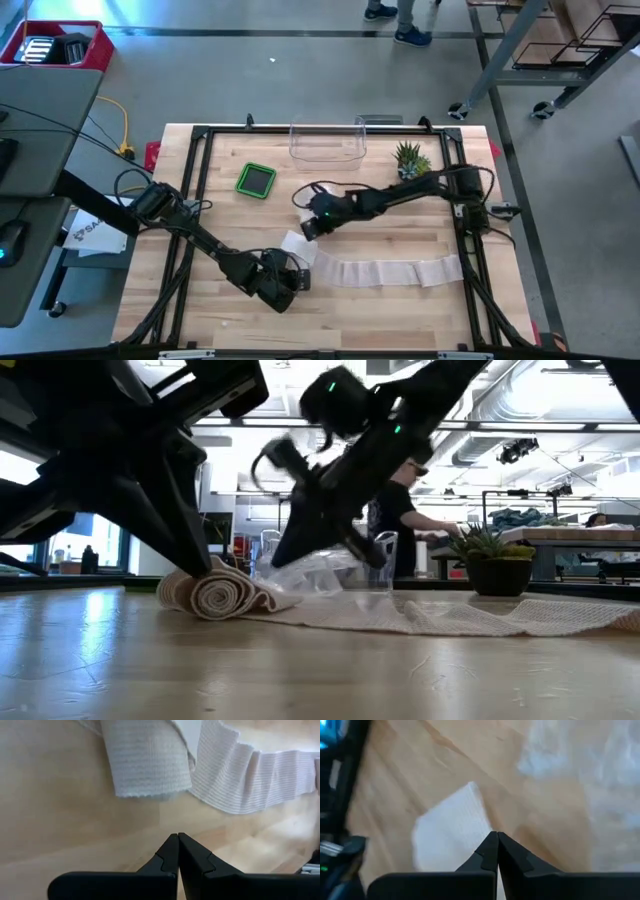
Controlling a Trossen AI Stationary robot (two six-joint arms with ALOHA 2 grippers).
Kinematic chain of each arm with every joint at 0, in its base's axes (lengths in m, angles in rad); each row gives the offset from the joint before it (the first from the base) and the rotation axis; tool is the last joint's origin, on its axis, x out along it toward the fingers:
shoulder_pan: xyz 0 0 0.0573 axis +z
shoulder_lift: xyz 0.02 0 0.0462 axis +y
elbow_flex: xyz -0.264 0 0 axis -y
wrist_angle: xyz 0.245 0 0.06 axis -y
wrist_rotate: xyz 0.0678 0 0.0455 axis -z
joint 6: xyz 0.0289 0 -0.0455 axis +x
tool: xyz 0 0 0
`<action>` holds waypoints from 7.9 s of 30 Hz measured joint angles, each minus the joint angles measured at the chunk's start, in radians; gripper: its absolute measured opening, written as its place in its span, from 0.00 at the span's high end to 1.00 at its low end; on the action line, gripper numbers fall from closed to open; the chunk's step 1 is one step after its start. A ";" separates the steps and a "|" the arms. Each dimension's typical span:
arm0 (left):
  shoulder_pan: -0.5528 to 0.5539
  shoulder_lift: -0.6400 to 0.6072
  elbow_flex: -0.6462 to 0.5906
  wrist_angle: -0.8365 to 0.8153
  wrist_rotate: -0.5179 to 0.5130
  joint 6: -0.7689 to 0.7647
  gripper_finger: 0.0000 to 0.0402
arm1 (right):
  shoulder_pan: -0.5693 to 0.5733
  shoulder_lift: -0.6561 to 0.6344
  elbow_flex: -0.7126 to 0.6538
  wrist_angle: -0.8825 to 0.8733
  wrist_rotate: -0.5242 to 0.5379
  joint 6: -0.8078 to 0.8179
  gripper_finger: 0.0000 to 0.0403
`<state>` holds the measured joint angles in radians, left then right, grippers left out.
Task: Roll bandage
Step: Roll the bandage
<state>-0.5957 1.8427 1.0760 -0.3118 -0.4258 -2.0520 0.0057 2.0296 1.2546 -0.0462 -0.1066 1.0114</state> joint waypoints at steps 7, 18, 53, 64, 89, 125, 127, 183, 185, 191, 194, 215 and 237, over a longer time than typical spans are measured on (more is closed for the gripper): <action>0.000 0.039 0.000 0.045 0.051 -0.012 1.00 | -0.019 0.104 0.067 -0.016 -0.010 -0.004 1.00; 0.029 0.043 0.001 -0.037 0.054 0.015 1.00 | 0.013 0.172 0.119 0.013 -0.046 -0.038 1.00; 0.088 -0.054 0.001 -0.310 0.101 0.281 1.00 | 0.039 0.168 0.300 -0.270 -0.148 -0.152 1.00; 0.093 -0.054 0.000 -0.330 0.036 0.354 1.00 | 0.027 0.168 0.302 -0.277 -0.144 -0.175 1.00; 0.069 -0.161 0.001 -0.518 -0.095 0.358 1.00 | -0.050 -0.040 0.304 -0.621 0.142 -0.422 1.00; 0.326 0.029 0.203 -0.218 0.362 1.514 1.00 | 0.589 -0.259 -0.071 -0.683 0.231 0.737 1.00; 0.335 0.034 0.204 -0.261 0.355 1.515 1.00 | 0.576 -0.267 -0.103 -0.663 0.225 0.737 1.00; 0.081 0.010 -0.006 -0.443 0.372 0.834 1.00 | 0.325 -0.380 -0.419 -0.323 0.209 0.492 1.00; 0.064 0.010 -0.006 -0.496 0.368 0.834 1.00 | 0.312 -0.380 -0.419 -0.291 0.208 0.468 1.00; 0.039 0.011 -0.009 -0.624 0.369 0.858 1.00 | 0.301 -0.380 -0.419 -0.263 0.208 0.451 1.00; 0.032 0.012 -0.011 -0.633 0.368 0.868 1.00 | 0.307 -0.380 -0.419 -0.264 0.207 0.451 1.00; 0.059 -0.224 -0.013 -0.753 0.252 0.798 1.00 | 0.283 -0.453 -0.418 -0.110 0.302 0.436 1.00; -0.213 -0.561 -0.328 -0.668 0.454 0.185 1.00 | 0.227 0.174 0.428 -0.068 0.132 0.182 0.51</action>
<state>-0.8090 1.2812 0.7478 -0.9800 0.0284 -1.8672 0.2329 2.2039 1.6821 -0.1141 0.0254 1.1934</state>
